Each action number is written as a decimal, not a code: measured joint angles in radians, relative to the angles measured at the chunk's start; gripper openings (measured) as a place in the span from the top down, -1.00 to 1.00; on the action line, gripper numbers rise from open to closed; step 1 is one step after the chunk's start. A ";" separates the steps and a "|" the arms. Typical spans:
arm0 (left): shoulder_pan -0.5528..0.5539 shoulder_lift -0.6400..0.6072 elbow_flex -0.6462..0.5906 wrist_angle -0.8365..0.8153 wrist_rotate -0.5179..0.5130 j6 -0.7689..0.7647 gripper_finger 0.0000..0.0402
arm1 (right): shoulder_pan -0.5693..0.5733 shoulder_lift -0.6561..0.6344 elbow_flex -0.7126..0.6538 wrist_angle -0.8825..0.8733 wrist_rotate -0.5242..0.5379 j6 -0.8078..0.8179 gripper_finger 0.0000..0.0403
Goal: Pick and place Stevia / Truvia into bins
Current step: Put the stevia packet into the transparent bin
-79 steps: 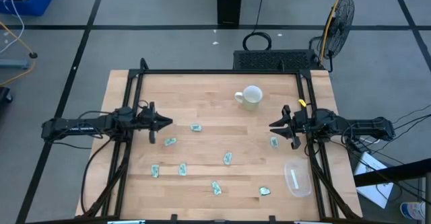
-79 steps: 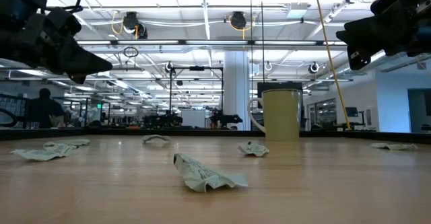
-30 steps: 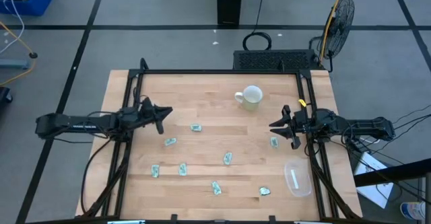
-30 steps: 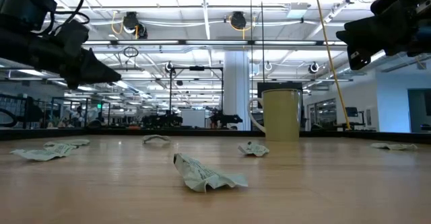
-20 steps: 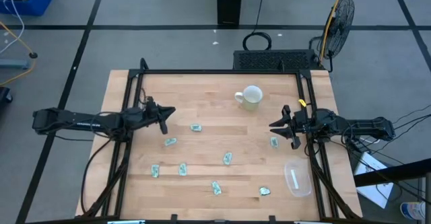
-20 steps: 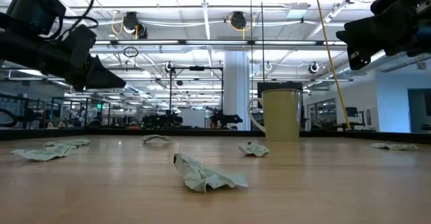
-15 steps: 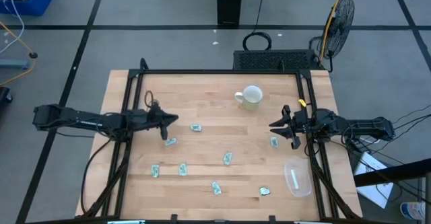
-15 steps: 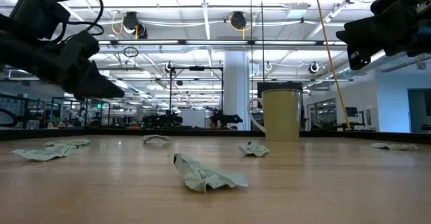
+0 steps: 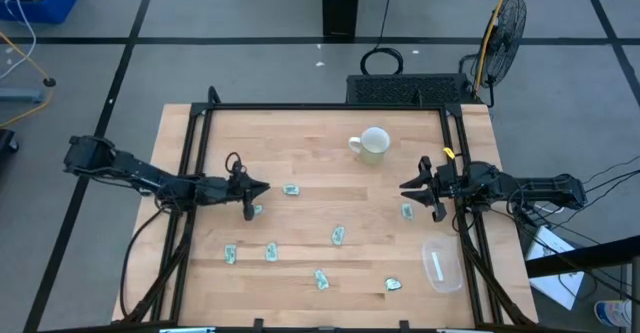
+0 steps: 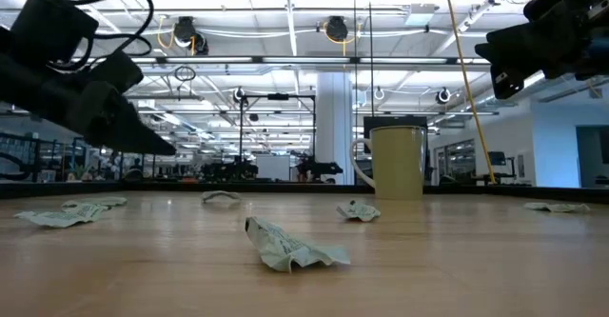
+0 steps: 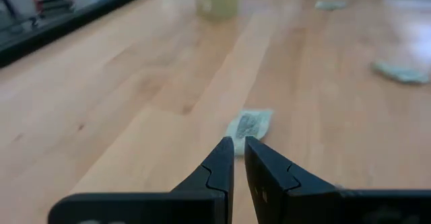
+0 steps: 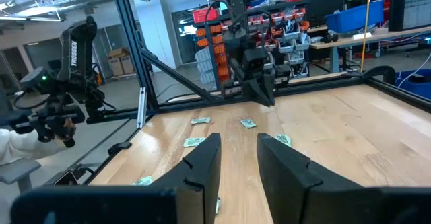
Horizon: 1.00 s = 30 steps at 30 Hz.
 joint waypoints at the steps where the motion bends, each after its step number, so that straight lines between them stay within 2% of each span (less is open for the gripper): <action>1: 0.000 0.022 0.010 0.000 -0.003 -0.001 0.79 | 0.000 0.000 0.000 0.000 0.000 0.000 0.56; 9: 0.000 0.201 0.169 -0.012 0.019 0.105 0.79 | 0.000 0.000 0.000 0.021 0.001 -0.046 0.56; 17: 0.000 0.344 0.217 -0.023 0.029 0.092 0.79 | 0.000 0.000 0.000 0.080 0.003 -0.055 0.56; 25: 0.029 0.363 0.217 -0.049 0.052 0.004 0.79 | 0.000 0.000 0.000 0.126 0.009 -0.124 0.56; 30: 0.050 0.363 0.220 -0.059 0.063 0.023 0.72 | 0.000 0.000 0.000 0.128 0.060 -0.164 0.56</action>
